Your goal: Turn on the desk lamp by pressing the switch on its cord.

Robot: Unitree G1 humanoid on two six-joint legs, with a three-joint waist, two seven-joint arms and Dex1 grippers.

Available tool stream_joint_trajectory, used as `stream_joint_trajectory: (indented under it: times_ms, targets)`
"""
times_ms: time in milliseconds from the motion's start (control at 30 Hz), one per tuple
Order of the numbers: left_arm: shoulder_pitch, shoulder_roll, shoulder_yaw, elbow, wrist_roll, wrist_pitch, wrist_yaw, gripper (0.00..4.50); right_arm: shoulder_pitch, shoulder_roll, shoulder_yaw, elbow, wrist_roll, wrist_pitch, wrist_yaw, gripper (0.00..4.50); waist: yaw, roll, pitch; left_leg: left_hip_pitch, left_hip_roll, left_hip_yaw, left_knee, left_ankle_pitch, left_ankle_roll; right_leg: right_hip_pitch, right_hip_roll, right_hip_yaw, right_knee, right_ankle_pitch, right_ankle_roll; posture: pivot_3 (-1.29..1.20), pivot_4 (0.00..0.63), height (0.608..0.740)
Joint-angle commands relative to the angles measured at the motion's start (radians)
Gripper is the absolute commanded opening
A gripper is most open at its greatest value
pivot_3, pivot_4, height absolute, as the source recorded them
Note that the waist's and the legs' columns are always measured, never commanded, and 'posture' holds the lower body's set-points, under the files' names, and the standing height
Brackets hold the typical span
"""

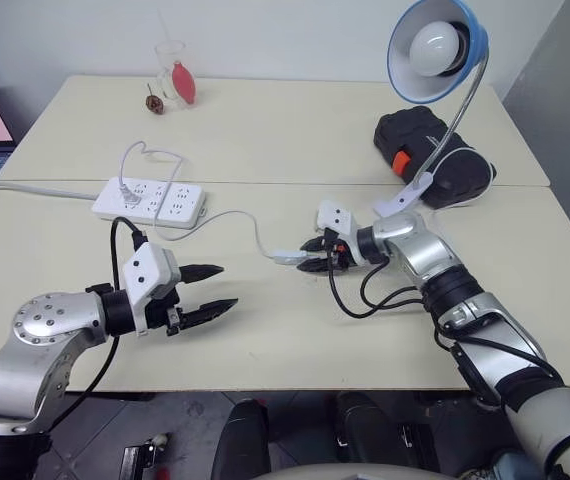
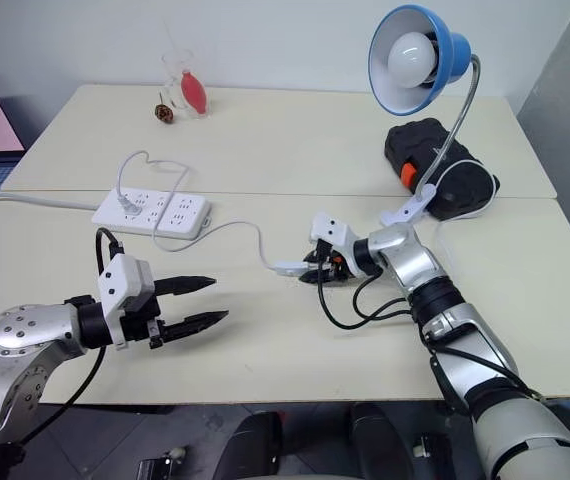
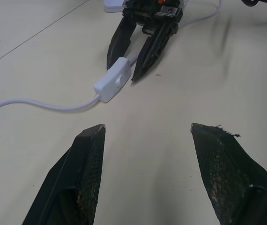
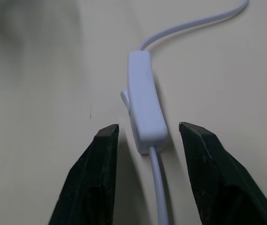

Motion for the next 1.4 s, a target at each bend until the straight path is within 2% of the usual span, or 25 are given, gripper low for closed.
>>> stream_joint_trajectory:
  times_ms: [33,133,167,300,633,1067,1400]
  targets:
    - [-0.015,-0.004,-0.004,-0.011,0.003,-0.003,0.009,3.02,-0.032,-0.001,-0.006,-0.006,-0.019,-0.061,0.015,1.23,0.0,0.0,0.0,0.0,0.0,0.0,0.0,0.0,0.0,0.0,0.0,0.0,0.0,0.0,0.0,0.0,0.15,0.74]
    - [-0.021,-0.006,-0.008,-0.008,0.001,-0.002,0.013,3.02,-0.028,0.001,-0.012,-0.019,-0.02,-0.074,0.028,0.46,0.0,0.0,0.0,0.0,0.0,0.0,0.0,0.0,0.0,0.0,0.0,0.0,0.0,0.0,0.0,0.0,0.15,0.74]
    - [-0.024,-0.007,-0.009,-0.007,0.0,-0.002,0.014,3.02,-0.027,0.003,-0.017,-0.027,-0.014,-0.068,0.033,0.34,0.0,0.0,0.0,0.0,0.0,0.0,0.0,0.0,0.0,0.0,0.0,0.0,0.0,0.0,0.0,0.0,0.15,0.74]
    - [-0.05,-0.011,-0.015,-0.003,-0.008,0.002,0.016,3.02,-0.01,-0.019,-0.024,-0.138,0.013,-0.034,0.09,0.34,-0.001,0.0,0.0,0.0,0.0,0.0,0.0,0.0,0.0,0.0,0.0,0.0,0.0,0.0,0.0,0.0,0.15,0.74]
    - [-0.182,-0.031,-0.042,0.016,-0.083,0.072,-0.009,3.02,0.069,-0.118,-0.034,-0.54,0.124,0.192,0.165,0.34,0.001,0.0,0.0,0.0,0.0,-0.001,0.0,0.0,0.0,0.0,0.0,-0.001,0.0,0.0,0.0,0.0,0.15,0.74]
    - [-0.295,-0.06,-0.179,0.103,-0.022,0.041,-0.083,3.02,0.075,-0.147,-0.012,-0.624,0.137,0.244,0.162,0.34,-0.001,0.0,0.0,0.0,0.0,-0.001,0.0,0.0,0.0,0.001,0.0,-0.001,0.0,0.0,0.001,0.0,0.15,0.74]
    - [-0.332,-0.094,-0.227,0.146,0.025,0.024,-0.083,3.02,0.07,-0.151,-0.003,-0.635,0.139,0.253,0.167,0.34,-0.001,0.0,0.0,0.0,0.0,-0.001,0.001,0.0,0.0,0.001,0.0,-0.001,0.0,0.0,0.001,0.0,0.15,0.74]
